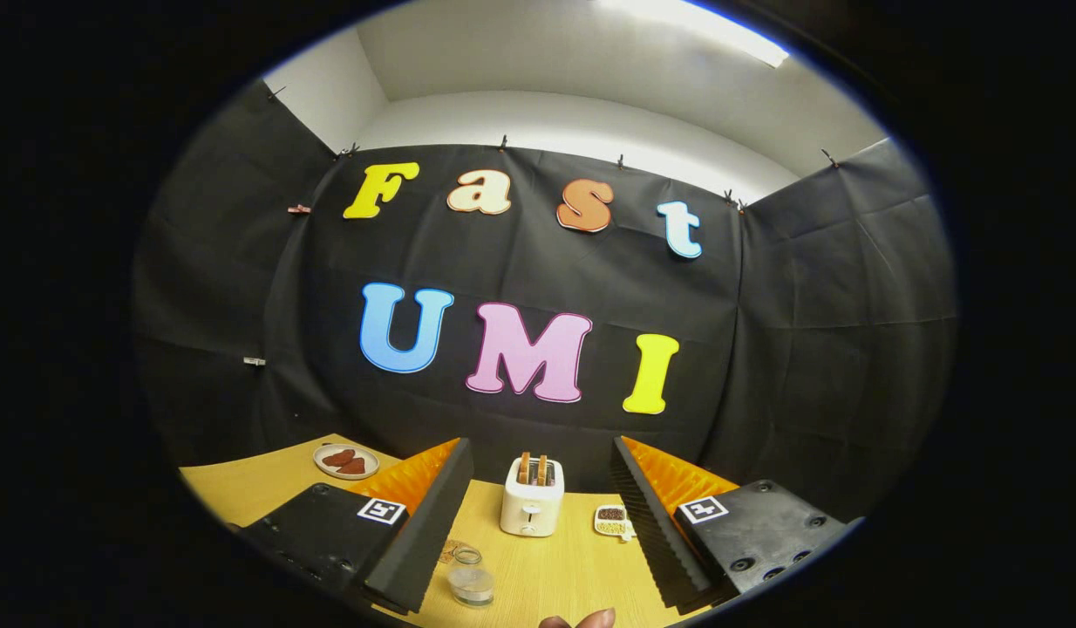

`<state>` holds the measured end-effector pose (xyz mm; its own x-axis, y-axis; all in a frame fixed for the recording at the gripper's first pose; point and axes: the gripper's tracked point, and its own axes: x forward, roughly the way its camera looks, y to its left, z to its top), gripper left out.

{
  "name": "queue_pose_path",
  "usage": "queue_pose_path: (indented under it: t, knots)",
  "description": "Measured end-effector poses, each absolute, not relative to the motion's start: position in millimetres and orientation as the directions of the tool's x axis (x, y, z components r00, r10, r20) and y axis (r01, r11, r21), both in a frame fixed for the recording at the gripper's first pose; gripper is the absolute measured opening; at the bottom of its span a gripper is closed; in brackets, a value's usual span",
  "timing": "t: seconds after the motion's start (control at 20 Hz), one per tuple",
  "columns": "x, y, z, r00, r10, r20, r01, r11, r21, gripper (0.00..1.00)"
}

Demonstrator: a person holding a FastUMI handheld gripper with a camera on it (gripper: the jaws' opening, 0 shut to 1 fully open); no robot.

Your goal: Take the bottle from table, then pour the juice into the cup, finally place the bottle on the coaster

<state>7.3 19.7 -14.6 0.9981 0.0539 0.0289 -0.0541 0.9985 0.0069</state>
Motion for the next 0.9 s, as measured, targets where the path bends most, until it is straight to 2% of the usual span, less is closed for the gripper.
queue_pose_path:
  t: [0.35, 0.9]
  knots:
    - [12.4, 53.0, -82.7, 0.994, 0.107, 0.005, -0.107, 0.994, 0.023, 0.97]
    - [28.1, 95.9, -289.1, 0.975, 0.152, -0.16, -0.138, 0.986, 0.099, 0.98]
